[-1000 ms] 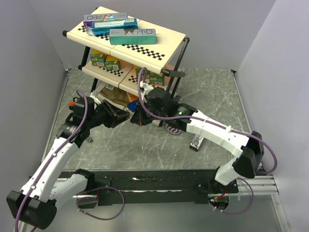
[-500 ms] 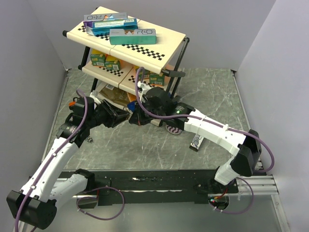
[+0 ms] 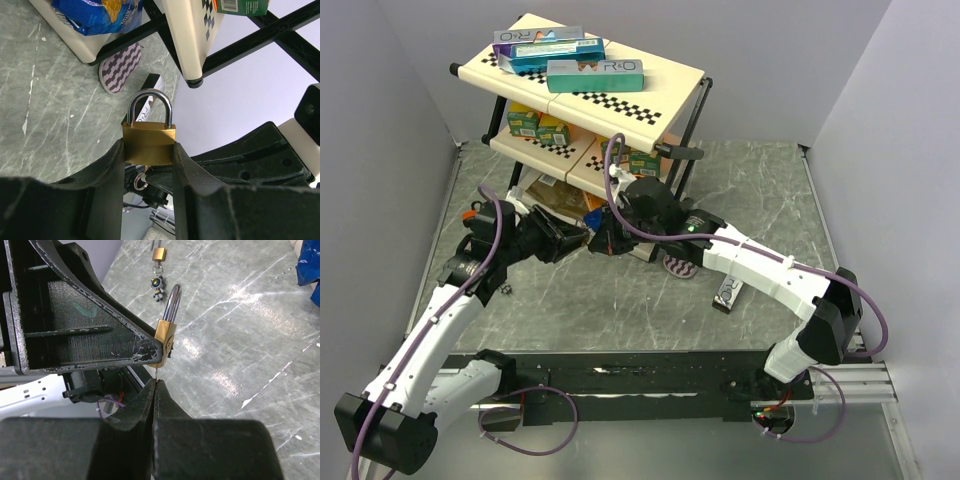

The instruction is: Unlock with the key

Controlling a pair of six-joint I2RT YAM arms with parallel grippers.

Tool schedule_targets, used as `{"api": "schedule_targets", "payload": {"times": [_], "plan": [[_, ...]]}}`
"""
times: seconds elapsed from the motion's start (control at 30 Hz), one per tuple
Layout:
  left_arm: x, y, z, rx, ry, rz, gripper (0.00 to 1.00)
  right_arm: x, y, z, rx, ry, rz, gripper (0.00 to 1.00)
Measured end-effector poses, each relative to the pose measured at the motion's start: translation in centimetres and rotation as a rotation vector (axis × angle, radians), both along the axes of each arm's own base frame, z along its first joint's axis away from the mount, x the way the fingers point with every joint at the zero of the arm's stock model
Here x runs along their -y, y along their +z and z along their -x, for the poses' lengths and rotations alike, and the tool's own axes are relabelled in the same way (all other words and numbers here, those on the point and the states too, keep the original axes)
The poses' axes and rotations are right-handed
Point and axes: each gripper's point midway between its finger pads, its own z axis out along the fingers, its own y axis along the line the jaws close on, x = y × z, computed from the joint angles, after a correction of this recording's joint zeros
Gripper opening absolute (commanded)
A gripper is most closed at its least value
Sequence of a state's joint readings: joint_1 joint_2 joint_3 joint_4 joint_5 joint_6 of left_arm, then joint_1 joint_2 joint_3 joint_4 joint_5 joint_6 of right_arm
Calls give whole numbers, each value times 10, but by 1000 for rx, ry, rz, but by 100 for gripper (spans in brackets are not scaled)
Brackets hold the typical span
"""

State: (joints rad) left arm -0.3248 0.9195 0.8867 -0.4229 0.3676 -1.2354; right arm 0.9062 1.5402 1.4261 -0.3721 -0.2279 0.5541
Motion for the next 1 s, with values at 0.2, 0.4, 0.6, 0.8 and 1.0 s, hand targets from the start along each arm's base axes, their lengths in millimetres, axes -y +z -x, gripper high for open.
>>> {"api": "schedule_targets", "payload": {"times": [0.2, 0.4, 0.6, 0.8, 1.0], "plan": [[0, 2, -2, 7, 8, 7, 1, 0, 2, -3, 8, -3, -8, 0], [-3, 0, -6, 10, 30, -1, 1, -4, 0, -7, 32, -10, -4, 0], [-6, 2, -10, 18, 53, 1, 1, -8, 1, -11, 83, -33, 6, 0], [-10, 4, -16, 37, 79, -2, 1, -13, 3, -20, 114, -57, -5, 0], [-15, 1, -21, 38, 112, -11, 1, -24, 2, -33, 138, -74, -4, 0]]}}
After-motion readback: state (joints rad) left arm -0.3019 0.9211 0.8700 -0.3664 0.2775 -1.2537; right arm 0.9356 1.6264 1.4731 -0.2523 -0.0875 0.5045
